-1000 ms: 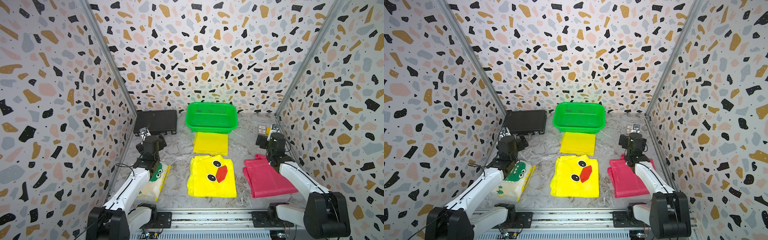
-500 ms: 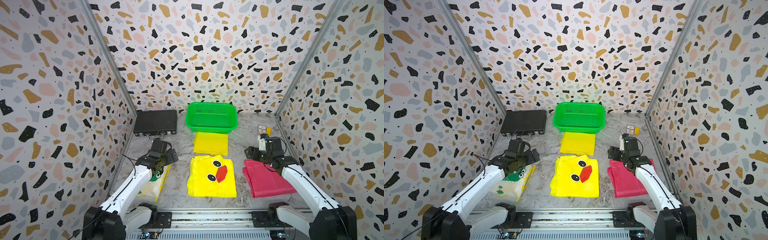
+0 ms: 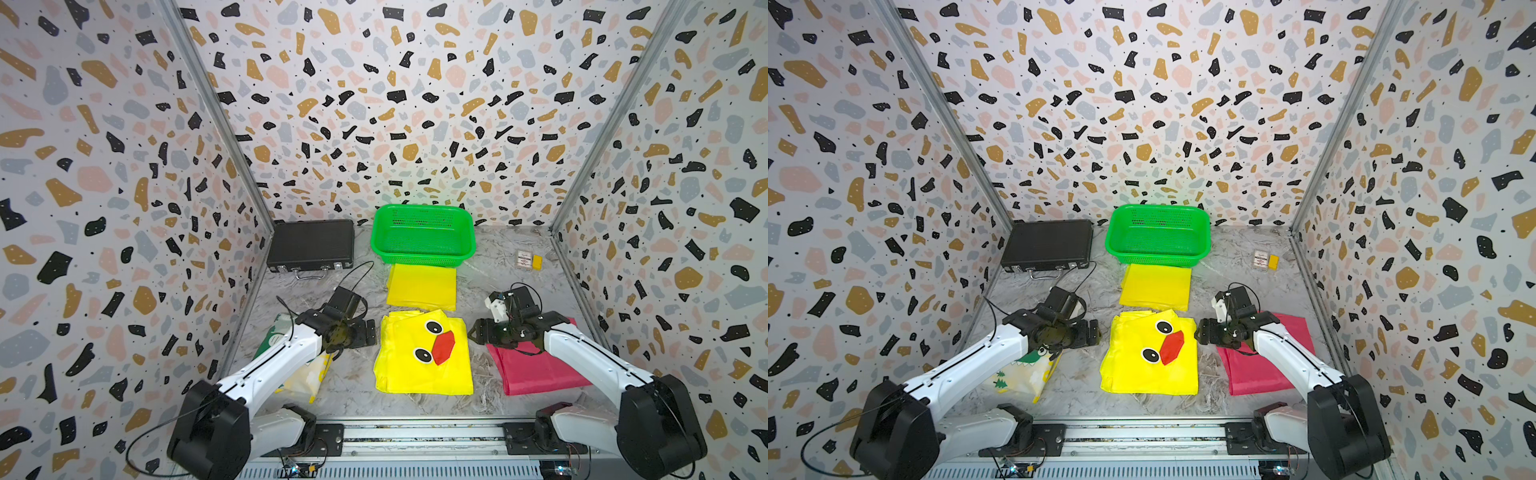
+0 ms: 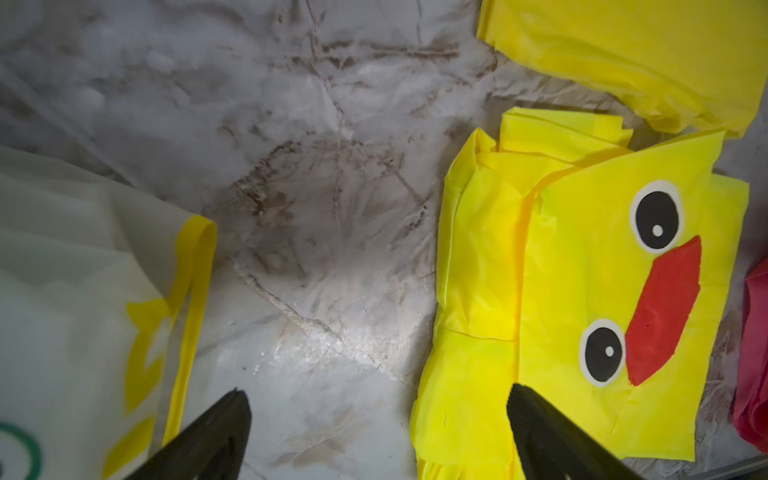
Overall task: Put the folded raincoat in the basket
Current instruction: Pick up the raincoat from the center of the board.
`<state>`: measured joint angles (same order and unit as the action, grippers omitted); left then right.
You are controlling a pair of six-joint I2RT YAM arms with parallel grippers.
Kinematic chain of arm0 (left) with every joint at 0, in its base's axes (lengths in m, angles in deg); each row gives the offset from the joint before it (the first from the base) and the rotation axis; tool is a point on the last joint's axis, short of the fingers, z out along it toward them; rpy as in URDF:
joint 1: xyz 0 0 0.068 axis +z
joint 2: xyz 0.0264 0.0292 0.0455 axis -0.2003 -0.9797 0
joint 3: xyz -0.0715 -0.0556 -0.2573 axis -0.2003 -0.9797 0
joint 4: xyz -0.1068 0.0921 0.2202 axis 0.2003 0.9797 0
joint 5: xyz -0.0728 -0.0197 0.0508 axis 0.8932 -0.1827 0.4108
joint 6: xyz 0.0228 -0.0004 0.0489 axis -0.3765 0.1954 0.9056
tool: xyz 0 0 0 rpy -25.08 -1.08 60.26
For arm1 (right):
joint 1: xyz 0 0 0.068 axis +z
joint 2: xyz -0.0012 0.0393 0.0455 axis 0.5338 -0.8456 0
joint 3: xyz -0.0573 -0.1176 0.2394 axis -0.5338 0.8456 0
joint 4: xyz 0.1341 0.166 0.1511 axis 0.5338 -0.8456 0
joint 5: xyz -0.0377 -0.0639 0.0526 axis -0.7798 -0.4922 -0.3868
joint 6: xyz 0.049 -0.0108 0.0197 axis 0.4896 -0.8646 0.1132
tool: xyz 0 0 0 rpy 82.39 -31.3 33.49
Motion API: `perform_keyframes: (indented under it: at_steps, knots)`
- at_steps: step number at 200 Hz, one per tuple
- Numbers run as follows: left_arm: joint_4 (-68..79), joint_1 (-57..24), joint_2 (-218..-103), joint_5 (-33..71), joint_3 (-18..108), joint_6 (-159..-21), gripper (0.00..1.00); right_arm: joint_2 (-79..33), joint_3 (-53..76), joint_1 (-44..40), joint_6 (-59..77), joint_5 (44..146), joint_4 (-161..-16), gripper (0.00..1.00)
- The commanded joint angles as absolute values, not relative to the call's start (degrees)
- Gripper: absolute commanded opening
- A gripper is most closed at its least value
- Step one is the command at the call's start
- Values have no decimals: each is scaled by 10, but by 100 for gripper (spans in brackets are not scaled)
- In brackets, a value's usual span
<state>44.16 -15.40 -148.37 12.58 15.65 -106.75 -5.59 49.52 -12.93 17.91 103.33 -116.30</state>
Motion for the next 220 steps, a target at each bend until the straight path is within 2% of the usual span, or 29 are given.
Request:
perform_keyframes:
  at_steps: [1, 133, 220]
  knots:
    - [414, -172, -1505, 149, 159, -1068, 98, -56, 505, -119, 193, 1040, -1163, 74]
    - [375, -225, -1577, 181, 153, -1062, 91, -94, 562, -81, 239, 1040, -1085, 66]
    - [339, -249, -1638, 200, 147, -1060, 89, -124, 584, -71, 255, 1075, -1037, 66]
